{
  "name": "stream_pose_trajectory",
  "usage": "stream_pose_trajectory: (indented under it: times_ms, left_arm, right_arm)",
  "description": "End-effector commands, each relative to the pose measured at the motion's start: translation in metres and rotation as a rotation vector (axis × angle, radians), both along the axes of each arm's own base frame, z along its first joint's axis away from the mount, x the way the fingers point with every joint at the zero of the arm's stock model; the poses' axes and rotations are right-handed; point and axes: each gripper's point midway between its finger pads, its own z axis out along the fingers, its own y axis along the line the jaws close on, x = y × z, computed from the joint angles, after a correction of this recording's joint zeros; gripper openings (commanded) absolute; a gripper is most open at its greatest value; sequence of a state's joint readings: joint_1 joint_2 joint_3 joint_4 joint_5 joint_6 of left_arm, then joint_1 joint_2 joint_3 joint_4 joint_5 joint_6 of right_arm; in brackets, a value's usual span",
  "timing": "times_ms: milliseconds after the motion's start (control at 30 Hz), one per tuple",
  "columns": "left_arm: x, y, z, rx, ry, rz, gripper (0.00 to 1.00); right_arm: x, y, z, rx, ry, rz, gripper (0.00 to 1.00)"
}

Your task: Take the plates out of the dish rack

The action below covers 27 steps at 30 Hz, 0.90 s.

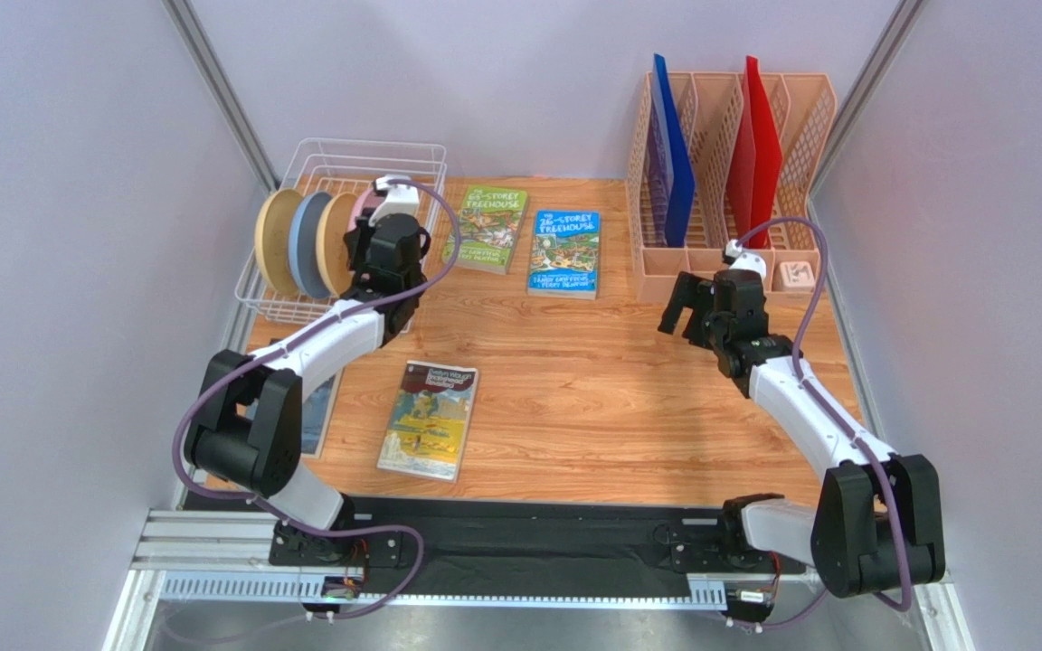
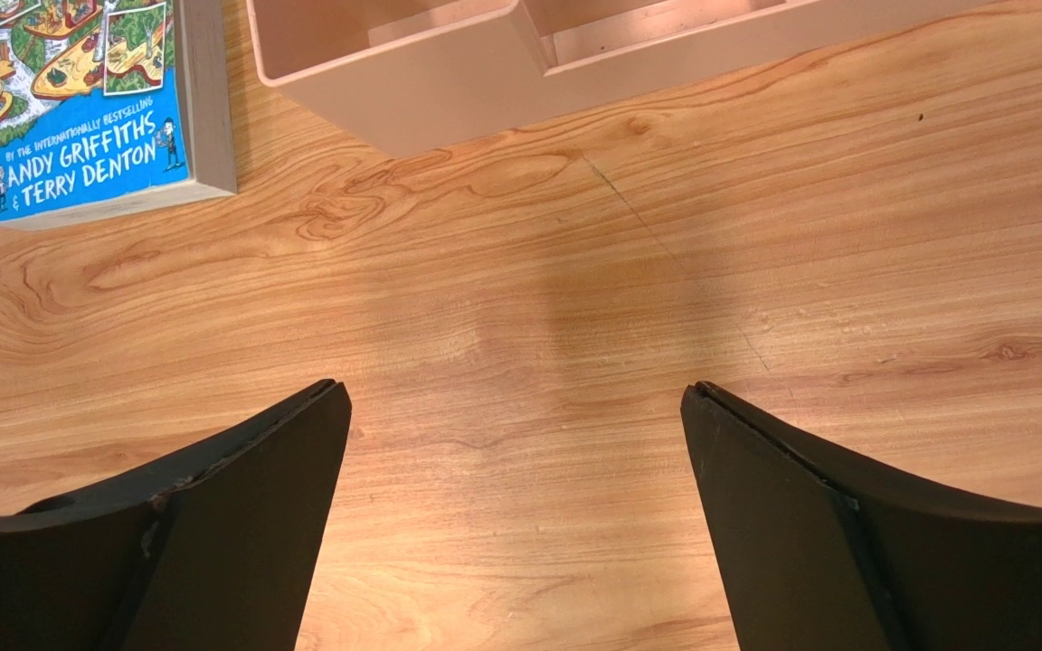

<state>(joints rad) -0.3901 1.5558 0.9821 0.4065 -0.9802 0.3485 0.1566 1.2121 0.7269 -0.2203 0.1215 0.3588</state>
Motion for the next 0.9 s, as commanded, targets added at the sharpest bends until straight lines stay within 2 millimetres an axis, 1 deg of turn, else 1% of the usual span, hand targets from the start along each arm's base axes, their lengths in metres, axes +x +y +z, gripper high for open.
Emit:
stream_pose_trajectory:
  times_ms: [0,67,100,167,200,233,267,300,333,367,400,433,467,500,533,567,600,633,667,700,733,767,800,833,867]
  left_arm:
    - [-0.02,0.017,0.089,-0.006,-0.282,0.177,0.0]
    - [-0.027,0.022,0.094,0.014,-0.293,0.223,0.0]
    - [-0.033,0.025,0.107,0.021,-0.333,0.243,0.0]
    - [-0.043,0.03,0.119,0.025,-0.348,0.277,0.0]
    - [-0.048,0.026,0.125,0.032,-0.341,0.271,0.0]
    - [-0.05,0.021,0.129,0.028,-0.345,0.255,0.0]
    - [-0.057,0.008,0.14,0.009,-0.366,0.202,0.0]
    - [-0.058,-0.002,0.135,0.043,-0.292,0.158,0.0]
    - [-0.059,-0.013,0.133,-0.023,-0.315,0.114,0.0]
    - [-0.065,-0.031,0.15,-0.089,-0.352,0.006,0.0]
    - [-0.068,-0.04,0.114,-0.017,-0.119,-0.077,0.0]
    - [-0.069,-0.057,0.101,-0.275,-0.164,-0.13,0.0]
    - [-0.076,-0.072,0.104,-0.37,-0.128,-0.251,0.0]
    - [-0.085,-0.078,0.093,-0.38,-0.078,-0.281,0.0]
    - [-0.092,-0.084,0.09,-0.454,-0.093,-0.293,0.0]
    - [-0.103,-0.102,0.078,-0.522,-0.037,-0.415,0.0]
    - [-0.108,-0.112,0.072,-0.613,-0.037,-0.45,0.0]
    - [-0.118,-0.117,0.062,-0.659,-0.014,-0.49,0.0]
    - [-0.126,-0.135,0.054,-0.722,0.036,-0.577,0.0]
    - [-0.132,-0.144,0.049,-0.801,0.05,-0.601,0.0]
    - [-0.14,-0.148,0.038,-0.837,0.069,-0.626,0.0]
    - [-0.147,-0.161,0.033,-0.887,0.105,-0.684,0.0]
    - [-0.151,-0.167,0.028,-0.953,0.111,-0.691,0.0]
    - [-0.161,-0.178,0.006,-0.995,0.166,-0.737,0.0]
    - [-0.161,-0.188,0.012,-1.046,0.13,-0.788,0.0]
  right_arm:
    - [0.012,0.003,0.019,0.016,-0.049,0.002,1.0]
    - [0.012,0.005,0.02,0.02,-0.054,0.006,1.0]
    - [0.012,0.006,0.02,0.029,-0.055,0.004,1.0]
    - [0.011,0.011,0.022,0.05,-0.057,0.027,1.0]
    - [0.011,0.014,0.024,0.062,-0.06,0.037,1.0]
    - [0.01,0.016,0.026,0.073,-0.068,0.046,1.0]
    - [0.009,0.023,0.033,0.096,-0.084,0.078,0.99]
    - [0.007,0.027,0.037,0.1,-0.092,0.088,0.99]
    - [0.001,0.036,0.04,0.123,-0.085,0.125,0.98]
    - [-0.002,0.043,0.048,0.137,-0.1,0.155,0.98]
    - [-0.008,0.056,0.063,0.147,-0.133,0.199,0.98]
    - [-0.017,0.062,0.068,0.155,-0.129,0.22,0.98]
    - [-0.023,0.068,0.073,0.16,-0.136,0.24,0.97]
    - [-0.035,0.08,0.084,0.175,-0.167,0.282,0.96]
    - [-0.042,0.084,0.087,0.196,-0.169,0.284,0.96]
    - [-0.049,0.089,0.092,0.217,-0.181,0.301,0.96]
    - [-0.059,0.096,0.089,0.235,-0.182,0.328,0.96]
    - [-0.067,0.099,0.101,0.272,-0.221,0.336,0.96]
    - [-0.073,0.1,0.105,0.29,-0.237,0.342,0.96]
    - [-0.08,0.104,0.103,0.309,-0.235,0.362,0.96]
    - [-0.089,0.107,0.112,0.33,-0.265,0.391,0.96]
    - [-0.094,0.108,0.114,0.356,-0.264,0.39,0.96]
    - [-0.099,0.112,0.115,0.372,-0.263,0.406,0.96]
    - [-0.105,0.116,0.118,0.393,-0.277,0.436,0.95]
    - [-0.108,0.12,0.118,0.405,-0.277,0.447,0.95]
